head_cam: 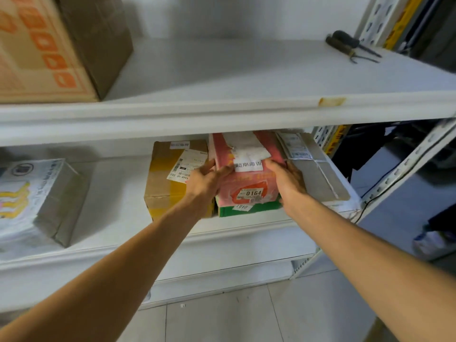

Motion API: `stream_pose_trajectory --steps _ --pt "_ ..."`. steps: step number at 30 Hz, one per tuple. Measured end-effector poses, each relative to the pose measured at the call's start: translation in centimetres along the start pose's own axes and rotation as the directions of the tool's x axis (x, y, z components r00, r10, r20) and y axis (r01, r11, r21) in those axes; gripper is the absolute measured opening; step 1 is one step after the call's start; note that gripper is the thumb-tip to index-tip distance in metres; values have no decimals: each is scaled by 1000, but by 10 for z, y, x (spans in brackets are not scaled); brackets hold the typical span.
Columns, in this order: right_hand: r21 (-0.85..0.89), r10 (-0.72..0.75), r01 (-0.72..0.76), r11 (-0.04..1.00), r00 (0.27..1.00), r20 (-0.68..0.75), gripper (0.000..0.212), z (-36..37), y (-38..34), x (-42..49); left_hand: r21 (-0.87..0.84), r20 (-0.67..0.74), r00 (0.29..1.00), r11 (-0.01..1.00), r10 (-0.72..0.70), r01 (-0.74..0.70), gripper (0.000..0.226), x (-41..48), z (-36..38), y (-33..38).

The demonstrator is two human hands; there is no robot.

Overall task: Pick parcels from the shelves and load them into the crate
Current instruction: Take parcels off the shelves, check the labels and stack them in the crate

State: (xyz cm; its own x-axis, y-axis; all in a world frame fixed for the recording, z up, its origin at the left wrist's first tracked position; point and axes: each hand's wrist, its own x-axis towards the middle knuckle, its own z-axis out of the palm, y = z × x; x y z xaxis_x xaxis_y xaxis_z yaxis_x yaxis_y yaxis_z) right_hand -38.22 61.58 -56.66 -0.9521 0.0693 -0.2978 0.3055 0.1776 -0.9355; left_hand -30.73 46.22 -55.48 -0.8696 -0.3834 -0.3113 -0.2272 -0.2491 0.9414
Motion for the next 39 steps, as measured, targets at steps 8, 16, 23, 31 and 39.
stream_pose_trajectory --steps 8,16,23,31,39 --pt "-38 -66 68 997 996 62 70 -23 18 -32 -27 46 999 999 -21 22 37 -31 -7 -10" --pt "-48 -65 85 995 947 316 52 -32 1 9 348 239 950 931 -203 111 46 -10 -16 21" --pt "-85 -16 77 993 824 566 54 -46 0 36 271 193 970 959 -144 88 31 -1 -9 15" --pt "-2 -81 95 995 855 512 88 -50 12 27 202 85 994 978 -72 53 42 -16 -3 10" --pt "16 -119 126 992 880 460 91 -76 39 -19 173 64 998 985 -2 -9 61 -54 -2 -21"
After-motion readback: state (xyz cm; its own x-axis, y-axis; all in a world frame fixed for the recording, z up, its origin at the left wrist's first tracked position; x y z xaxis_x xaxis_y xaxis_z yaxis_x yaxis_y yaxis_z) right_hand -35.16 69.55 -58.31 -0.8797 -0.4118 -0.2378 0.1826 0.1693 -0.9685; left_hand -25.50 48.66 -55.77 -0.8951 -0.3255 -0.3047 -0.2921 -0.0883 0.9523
